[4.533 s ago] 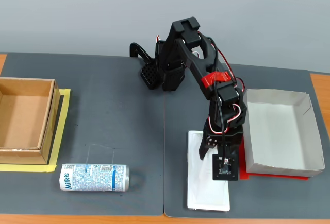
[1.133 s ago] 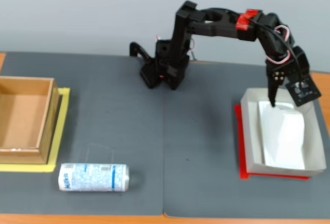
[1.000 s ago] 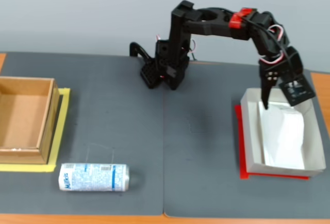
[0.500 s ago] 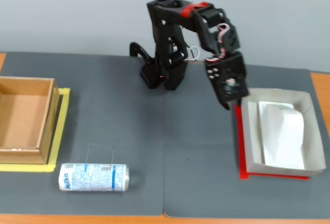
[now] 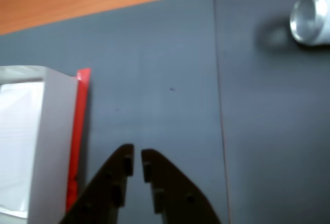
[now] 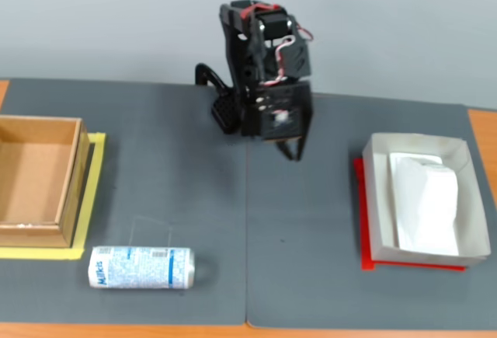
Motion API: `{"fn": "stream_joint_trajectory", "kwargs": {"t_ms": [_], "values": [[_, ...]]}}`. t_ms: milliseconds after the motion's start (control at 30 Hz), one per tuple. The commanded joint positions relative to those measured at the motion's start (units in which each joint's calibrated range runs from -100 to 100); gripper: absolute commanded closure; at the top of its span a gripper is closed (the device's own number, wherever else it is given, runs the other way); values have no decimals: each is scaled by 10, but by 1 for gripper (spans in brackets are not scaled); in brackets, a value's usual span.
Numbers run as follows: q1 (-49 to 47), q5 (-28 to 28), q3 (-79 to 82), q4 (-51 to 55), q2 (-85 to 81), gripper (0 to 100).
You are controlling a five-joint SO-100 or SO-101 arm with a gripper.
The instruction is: Pick the sandwich and put it in the gray box
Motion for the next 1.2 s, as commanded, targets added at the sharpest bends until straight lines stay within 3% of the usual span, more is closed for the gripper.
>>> {"fn": "stream_joint_trajectory", "kwargs": {"t_ms": [0,133,467,733,900,1167], "values": [[-2,2,76,6,-61,98],[2,8,162,-29,-132,98],[85,117,327,-84,-291,98],[151,121,400,-119,-296,98],[156,120,451,-175,-296,98],[156,122,480,-179,-297,98]]}}
